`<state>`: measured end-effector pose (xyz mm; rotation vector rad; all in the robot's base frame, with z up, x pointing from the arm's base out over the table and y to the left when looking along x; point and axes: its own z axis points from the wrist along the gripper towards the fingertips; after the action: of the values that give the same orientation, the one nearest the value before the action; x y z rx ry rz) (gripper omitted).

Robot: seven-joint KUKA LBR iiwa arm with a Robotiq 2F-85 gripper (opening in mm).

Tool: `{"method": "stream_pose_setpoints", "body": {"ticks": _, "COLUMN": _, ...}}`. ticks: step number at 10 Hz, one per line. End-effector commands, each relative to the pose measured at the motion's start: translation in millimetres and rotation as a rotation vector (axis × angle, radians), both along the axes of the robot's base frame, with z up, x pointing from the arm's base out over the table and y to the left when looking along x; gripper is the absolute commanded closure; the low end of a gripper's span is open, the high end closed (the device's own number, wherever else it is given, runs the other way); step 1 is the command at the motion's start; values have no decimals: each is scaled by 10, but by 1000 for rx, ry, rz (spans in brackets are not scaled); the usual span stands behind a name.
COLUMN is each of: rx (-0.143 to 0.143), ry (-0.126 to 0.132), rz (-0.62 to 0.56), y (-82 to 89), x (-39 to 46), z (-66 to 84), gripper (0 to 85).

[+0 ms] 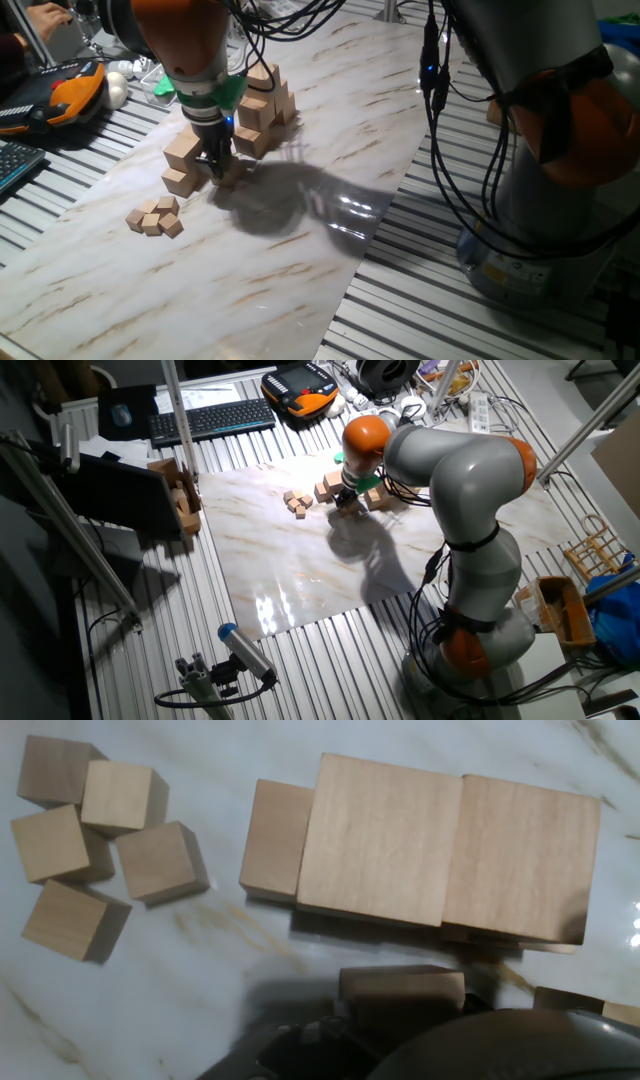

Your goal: Stack the blocks into a pyramid shape

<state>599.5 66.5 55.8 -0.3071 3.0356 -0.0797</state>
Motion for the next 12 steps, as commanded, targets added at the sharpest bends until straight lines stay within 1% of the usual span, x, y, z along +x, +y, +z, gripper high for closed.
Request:
{"method": "stream_pose_setpoints", "body": {"ticks": 1, "rx": -1, "ry": 5, "rz": -3, "y": 3, "x": -16, "z": 45, "gripper": 850}}
{"method": "stream_pose_setpoints", "body": {"ticks": 2, "rx": -7, "ry": 9, "rz": -8, "y": 8, "x": -41, "z": 104, "gripper": 850}}
{"method": "stream_pose_setpoints", "body": {"ticks": 3, "rx": -1, "ry": 12, "rz": -20, "y": 15, "x": -84, "z": 157, "gripper": 850}}
{"method": "stream_pose_setpoints", "body": {"ticks": 5, "rx": 23, "ry": 17, "rz": -37, "y": 45, "x": -150, "z": 245, "gripper": 850}}
{"method": "stream_pose_setpoints", "body": {"ticks": 6, "rx": 46, "ry": 19, "rz": -49, "y": 53, "x": -176, "z": 291, "gripper": 850}}
{"method": "stream_pose_setpoints", "body": {"ticks": 7, "rx": 62, "ry": 18, "rz": -63, "y": 62, "x": -196, "z": 352, "gripper": 850}}
{"method": "stream_pose_setpoints", "body": {"ticks": 9, "rx": 60, "ry": 16, "rz": -87, "y": 97, "x": -222, "z": 542, "gripper": 850}}
{"method": "stream_pose_setpoints", "body": {"ticks": 10, "rx": 37, "ry": 19, "rz": -93, "y": 118, "x": -229, "z": 664, "gripper": 850}}
{"method": "stream_pose_setpoints", "body": {"ticks": 11, "rx": 22, "ry": 20, "rz": -100, "y": 141, "x": -242, "z": 821, "gripper": 850}}
{"method": "stream_pose_setpoints", "body": {"ticks": 12, "rx": 17, "ry": 25, "rz": -102, "y": 146, "x": -233, "z": 946, "gripper": 850}}
